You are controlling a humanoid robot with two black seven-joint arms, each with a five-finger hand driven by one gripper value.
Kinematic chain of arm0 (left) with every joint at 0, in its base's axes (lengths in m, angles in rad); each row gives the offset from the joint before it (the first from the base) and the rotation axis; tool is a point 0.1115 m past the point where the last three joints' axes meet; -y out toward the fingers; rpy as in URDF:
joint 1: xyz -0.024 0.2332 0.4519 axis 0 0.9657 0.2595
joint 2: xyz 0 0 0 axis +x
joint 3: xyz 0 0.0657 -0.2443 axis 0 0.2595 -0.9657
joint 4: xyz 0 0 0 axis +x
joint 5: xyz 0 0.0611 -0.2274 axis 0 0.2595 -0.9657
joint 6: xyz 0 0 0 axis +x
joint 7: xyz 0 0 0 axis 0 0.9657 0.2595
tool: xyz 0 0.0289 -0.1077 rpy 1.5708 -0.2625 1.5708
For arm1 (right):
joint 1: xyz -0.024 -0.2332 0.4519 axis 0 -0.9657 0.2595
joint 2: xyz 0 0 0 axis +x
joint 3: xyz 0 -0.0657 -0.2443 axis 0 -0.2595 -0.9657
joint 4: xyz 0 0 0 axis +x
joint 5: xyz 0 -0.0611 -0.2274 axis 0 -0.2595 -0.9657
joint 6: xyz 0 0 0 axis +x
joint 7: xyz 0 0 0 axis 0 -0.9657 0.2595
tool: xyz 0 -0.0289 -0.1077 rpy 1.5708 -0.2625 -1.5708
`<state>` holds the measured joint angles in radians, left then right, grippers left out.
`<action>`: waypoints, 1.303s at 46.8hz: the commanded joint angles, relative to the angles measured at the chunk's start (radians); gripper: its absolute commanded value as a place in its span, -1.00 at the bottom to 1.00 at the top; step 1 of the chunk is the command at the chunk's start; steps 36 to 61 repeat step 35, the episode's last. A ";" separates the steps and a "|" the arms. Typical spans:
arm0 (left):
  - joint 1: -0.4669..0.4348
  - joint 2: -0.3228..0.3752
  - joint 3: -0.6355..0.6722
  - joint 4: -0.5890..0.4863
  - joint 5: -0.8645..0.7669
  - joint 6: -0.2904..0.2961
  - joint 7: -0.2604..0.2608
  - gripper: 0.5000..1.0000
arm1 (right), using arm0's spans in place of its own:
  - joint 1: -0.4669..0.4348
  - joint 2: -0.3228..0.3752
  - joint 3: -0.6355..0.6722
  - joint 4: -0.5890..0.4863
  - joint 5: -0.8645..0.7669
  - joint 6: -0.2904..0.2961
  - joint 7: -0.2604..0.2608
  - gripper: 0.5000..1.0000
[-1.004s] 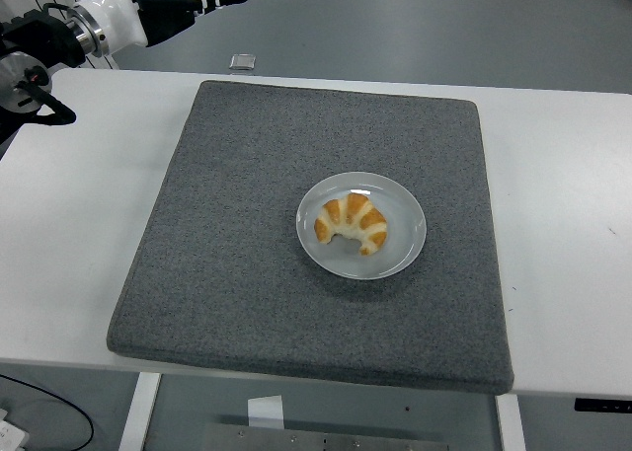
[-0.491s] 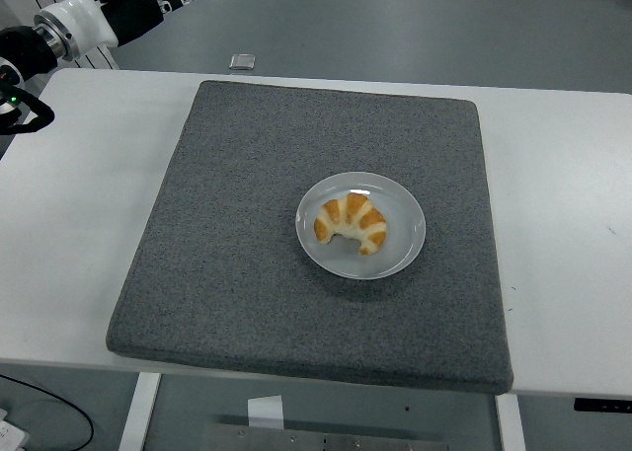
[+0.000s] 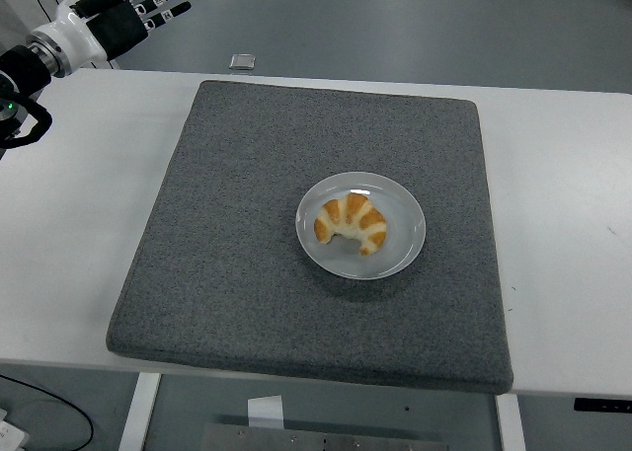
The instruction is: Place the bread on the plate
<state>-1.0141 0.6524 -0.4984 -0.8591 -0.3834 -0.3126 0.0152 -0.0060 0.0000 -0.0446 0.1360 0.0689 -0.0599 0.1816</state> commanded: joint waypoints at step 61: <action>0.000 -0.074 0.011 0.060 0.020 0.001 0.029 0.99 | -0.002 0.000 0.008 0.000 0.011 -0.011 -0.002 0.73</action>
